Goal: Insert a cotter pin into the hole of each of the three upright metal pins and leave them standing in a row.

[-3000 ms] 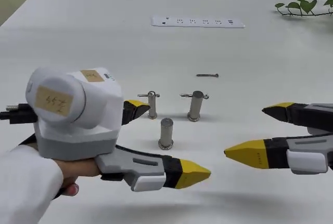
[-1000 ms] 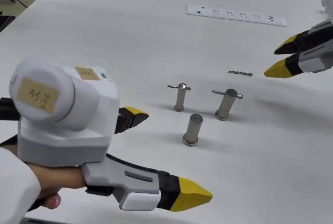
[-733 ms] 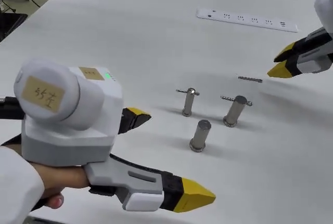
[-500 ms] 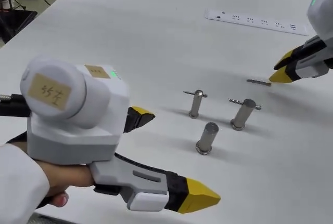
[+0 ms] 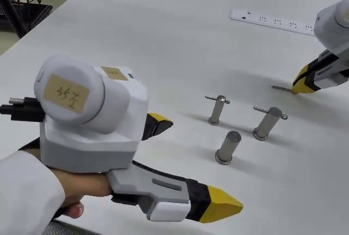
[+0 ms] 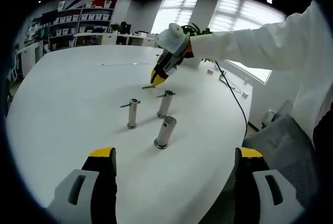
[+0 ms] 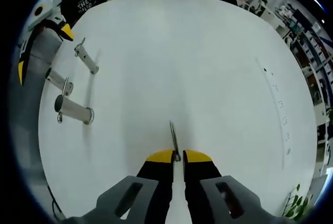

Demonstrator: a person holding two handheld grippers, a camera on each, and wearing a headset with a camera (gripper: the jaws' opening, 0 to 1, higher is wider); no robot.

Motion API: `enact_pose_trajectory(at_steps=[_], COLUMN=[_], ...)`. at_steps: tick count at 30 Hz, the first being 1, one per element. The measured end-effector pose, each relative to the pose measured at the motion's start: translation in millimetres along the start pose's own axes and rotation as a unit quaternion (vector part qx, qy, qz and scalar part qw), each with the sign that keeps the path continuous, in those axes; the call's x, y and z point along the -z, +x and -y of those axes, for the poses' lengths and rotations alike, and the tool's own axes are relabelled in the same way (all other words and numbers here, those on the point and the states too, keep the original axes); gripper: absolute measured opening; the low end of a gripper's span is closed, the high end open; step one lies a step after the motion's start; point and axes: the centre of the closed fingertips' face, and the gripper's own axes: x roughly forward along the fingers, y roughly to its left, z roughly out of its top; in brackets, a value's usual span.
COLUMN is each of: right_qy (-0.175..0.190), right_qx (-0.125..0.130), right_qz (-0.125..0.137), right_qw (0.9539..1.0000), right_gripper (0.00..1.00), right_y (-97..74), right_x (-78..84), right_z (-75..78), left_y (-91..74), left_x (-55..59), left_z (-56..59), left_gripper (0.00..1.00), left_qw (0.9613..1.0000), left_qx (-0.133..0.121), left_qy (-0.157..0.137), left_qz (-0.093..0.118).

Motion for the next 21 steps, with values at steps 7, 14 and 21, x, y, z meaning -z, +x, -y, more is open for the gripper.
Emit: enact_pose_trajectory(at_steps=[7, 14, 21], right_qy=[-0.007, 0.003, 0.008], right_qx=[-0.011, -0.025, -0.051], right_qz=[-0.02, -0.024, -0.024], right_qw=[0.9997, 0.9994, 0.9984], right_gripper=[0.01, 0.0, 0.0], right_y=[7.5, 10.9, 13.3], right_x=[6.4, 5.5, 6.1], right_z=[-0.2, 2.7, 8.6], left_y=[-0.9, -2.1, -2.5], left_x=[-0.3, -1.4, -3.6], left_z=[-0.7, 0.7, 4.4], left_gripper=[0.93, 0.92, 0.88], left_qw=[1.0, 0.9999, 0.9999], left_qx=[-0.002, -0.002, 0.0], left_qy=[-0.005, -0.009, -0.003], left_qz=[0.004, 0.005, 0.01])
